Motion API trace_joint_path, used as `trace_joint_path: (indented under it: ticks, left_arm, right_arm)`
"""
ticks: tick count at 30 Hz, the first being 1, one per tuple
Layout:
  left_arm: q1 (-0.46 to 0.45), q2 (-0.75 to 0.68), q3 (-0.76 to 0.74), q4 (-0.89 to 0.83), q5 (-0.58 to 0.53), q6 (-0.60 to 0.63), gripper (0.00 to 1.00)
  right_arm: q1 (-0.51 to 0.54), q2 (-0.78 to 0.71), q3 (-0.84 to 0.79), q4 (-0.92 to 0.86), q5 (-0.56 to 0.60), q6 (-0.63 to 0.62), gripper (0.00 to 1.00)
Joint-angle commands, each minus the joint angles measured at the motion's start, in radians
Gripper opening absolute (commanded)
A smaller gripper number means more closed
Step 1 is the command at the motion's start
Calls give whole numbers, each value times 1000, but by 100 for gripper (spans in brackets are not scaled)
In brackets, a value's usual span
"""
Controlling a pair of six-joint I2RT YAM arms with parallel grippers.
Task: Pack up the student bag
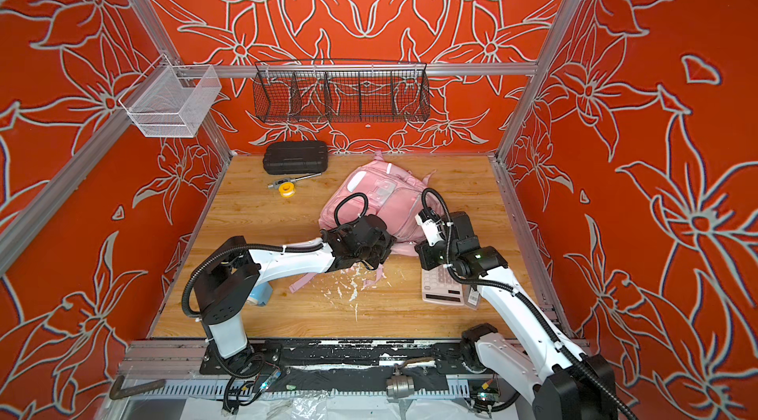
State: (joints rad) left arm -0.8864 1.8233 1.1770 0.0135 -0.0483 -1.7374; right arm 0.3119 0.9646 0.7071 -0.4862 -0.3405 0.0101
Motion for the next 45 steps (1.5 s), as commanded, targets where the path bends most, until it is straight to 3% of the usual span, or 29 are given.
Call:
trace_joint_path:
  ticks: [1, 3, 5, 12, 16, 22, 26, 30, 34, 37, 41, 43, 45]
  left_arm:
    - [42, -3, 26, -13, 29, 57, 18]
    - [79, -18, 4, -16, 103, 115, 6]
    - [112, -39, -23, -23, 180, 178, 0]
    - [210, -115, -38, -134, 440, 481, 0]
    - [269, -147, -16, -246, 524, 638, 0]
    - [347, -86, 132, -442, 707, 893, 0]
    - [356, -6, 300, -646, 716, 1053, 0]
    - [401, 57, 376, -717, 728, 1112, 0]
    - [434, 111, 436, -758, 766, 1164, 0]
    - [436, 186, 563, -852, 779, 1239, 0]
    - [461, 270, 715, -939, 717, 1295, 0]
    - [490, 291, 747, -929, 697, 1274, 21]
    - [519, 304, 777, -917, 680, 1237, 36]
  right_arm:
    - [7, -12, 30, 2, 30, 16, 0]
    - [-3, -8, 41, -12, 81, 15, 0]
    - [-22, 6, 56, -22, 118, 11, 0]
    - [-135, 110, 108, -31, 159, -9, 0]
    - [-193, 153, 123, 7, 158, -28, 0]
    - [-282, 253, 165, 17, 162, -77, 0]
    - [-289, 254, 173, 12, 100, -134, 0]
    - [-280, 175, 131, -18, -5, -158, 0]
    - [-249, 71, 77, -57, -8, -132, 0]
    - [-214, 7, 43, -61, -22, -99, 0]
    - [-110, 0, 38, -40, -34, -67, 0]
    - [-45, 30, 48, -2, -23, -47, 0]
    - [3, 79, 67, 42, -28, -15, 0]
